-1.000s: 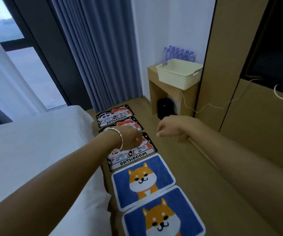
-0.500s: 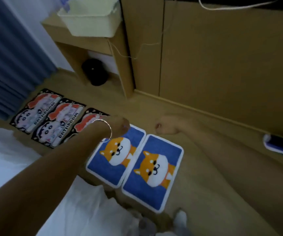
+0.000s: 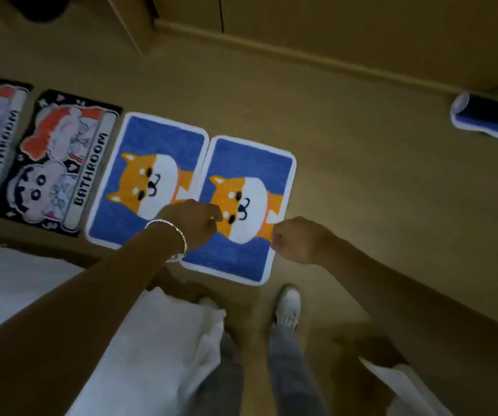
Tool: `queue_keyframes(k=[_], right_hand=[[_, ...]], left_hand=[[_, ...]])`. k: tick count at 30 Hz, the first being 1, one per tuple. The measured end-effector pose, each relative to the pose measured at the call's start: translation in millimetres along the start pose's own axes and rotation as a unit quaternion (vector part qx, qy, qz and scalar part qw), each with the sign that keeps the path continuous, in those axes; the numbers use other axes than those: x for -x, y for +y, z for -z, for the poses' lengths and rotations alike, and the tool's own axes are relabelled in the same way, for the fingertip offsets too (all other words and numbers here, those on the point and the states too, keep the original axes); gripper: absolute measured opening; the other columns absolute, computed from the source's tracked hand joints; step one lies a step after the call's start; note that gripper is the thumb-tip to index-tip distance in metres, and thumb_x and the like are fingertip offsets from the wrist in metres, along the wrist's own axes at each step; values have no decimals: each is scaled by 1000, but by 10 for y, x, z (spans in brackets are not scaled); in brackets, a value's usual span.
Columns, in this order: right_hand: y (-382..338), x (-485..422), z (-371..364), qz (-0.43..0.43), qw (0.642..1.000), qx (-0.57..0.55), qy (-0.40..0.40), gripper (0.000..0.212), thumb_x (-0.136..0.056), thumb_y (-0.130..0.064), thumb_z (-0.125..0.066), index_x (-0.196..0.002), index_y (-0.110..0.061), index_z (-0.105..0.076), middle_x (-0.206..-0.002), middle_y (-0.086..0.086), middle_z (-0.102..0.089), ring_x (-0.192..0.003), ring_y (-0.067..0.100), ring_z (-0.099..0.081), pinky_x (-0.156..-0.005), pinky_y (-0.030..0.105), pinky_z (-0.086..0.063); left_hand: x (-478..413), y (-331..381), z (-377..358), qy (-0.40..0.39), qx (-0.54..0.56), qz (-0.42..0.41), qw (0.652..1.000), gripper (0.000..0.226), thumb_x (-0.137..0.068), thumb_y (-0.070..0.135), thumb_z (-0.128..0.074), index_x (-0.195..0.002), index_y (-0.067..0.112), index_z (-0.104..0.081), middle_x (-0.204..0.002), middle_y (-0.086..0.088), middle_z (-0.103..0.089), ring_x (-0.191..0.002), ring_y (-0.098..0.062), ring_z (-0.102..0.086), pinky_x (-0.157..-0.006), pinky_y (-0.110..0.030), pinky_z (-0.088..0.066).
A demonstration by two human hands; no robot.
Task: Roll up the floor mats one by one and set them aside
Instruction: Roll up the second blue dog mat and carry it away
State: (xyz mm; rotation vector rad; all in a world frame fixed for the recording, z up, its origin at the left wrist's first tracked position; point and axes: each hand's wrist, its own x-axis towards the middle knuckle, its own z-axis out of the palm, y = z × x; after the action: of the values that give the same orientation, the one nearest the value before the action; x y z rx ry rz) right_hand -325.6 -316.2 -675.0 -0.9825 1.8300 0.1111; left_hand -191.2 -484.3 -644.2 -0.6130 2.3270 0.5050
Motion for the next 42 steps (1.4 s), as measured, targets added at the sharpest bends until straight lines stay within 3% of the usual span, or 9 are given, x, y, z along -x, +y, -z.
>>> queue_keyframes(k=[5, 9, 13, 16, 20, 31, 35, 39, 42], right_hand=[[246, -1047, -993, -58, 998, -35, 3, 27, -99, -22, -41, -114, -10, -60, -114, 9, -62, -98, 23, -60, -76, 30, -45], [351, -1820, -1819, -56, 997, -54, -16, 29, -99, -29, -42, -123, -18, -53, -124, 4, -57, -108, 22, -57, -89, 30, -44], [508, -2431, -2419, -51, 997, -42, -26, 45, -101, -33, -41, -143, -21, -34, -146, 1, -38, -130, 20, -41, -106, 30, -34], [626, -2861, -2756, -61, 997, -45, -25, 44, -100, -31, -43, -142, -18, -35, -146, 1, -37, -133, 19, -39, -108, 30, -32], [692, -3340, -3168, -73, 996, -51, -2, 40, -94, -34, -53, -130, -18, -46, -136, 2, -46, -121, 21, -48, -97, 32, -41], [623, -3964, -4050, -24, 997, 68, 23, 55, -89, -42, -59, -131, -14, -38, -133, 8, -37, -124, 26, -35, -97, 38, -34], [532, -4014, -4147, -42, 992, 109, 48, 40, -89, -17, -49, -129, -13, -40, -131, 11, -35, -121, 30, -35, -92, 41, -34], [524, -3967, -4044, -13, 995, 95, 12, 32, -93, -19, -45, -123, -13, -52, -129, 8, -44, -121, 27, -40, -90, 35, -37], [579, -3905, -3782, 11, 1000, -5, -29, 19, -92, -24, -51, -107, -14, -57, -115, 5, -54, -110, 23, -51, -82, 29, -40]], left_hand=[[-682, -427, -1122, -43, -11, -13, 999, 34, -98, 29, -39, -131, 33, -48, -132, -1, -54, -120, -21, -52, -99, -31, -40], [-1187, -809, -1900, -57, -32, -17, 998, 38, -98, 28, -39, -136, 32, -41, -135, 3, -51, -121, -17, -50, -99, -29, -38], [-1701, -1077, -2630, -72, -51, -32, 996, 41, -98, 28, -39, -139, 30, -36, -133, 4, -50, -119, -17, -51, -95, -33, -42], [-2015, -1222, -3146, -73, -44, -36, 996, 39, -97, 28, -42, -136, 27, -38, -129, 1, -50, -115, -17, -51, -90, -33, -43], [-2298, -1338, -3687, -86, -57, -43, 994, 41, -96, 29, -44, -137, 25, -35, -130, -1, -47, -118, -21, -49, -91, -36, -44], [-2729, -1712, -4419, -162, -76, -62, 982, 61, -94, 36, -50, -146, 23, -21, -147, -7, -29, -131, -26, -37, -101, -40, -39], [-2737, -1787, -4514, -181, -68, -66, 979, 66, -92, 37, -53, -147, 24, -18, -150, -8, -24, -135, -26, -31, -103, -39, -36], [-2691, -1705, -4490, -188, -64, -86, 976, 66, -92, 36, -54, -146, 23, -21, -146, -7, -30, -131, -26, -35, -102, -38, -37], [-2684, -1599, -4422, -179, -62, -97, 977, 60, -93, 33, -52, -145, 22, -24, -144, -6, -33, -130, -24, -36, -101, -37, -38]])
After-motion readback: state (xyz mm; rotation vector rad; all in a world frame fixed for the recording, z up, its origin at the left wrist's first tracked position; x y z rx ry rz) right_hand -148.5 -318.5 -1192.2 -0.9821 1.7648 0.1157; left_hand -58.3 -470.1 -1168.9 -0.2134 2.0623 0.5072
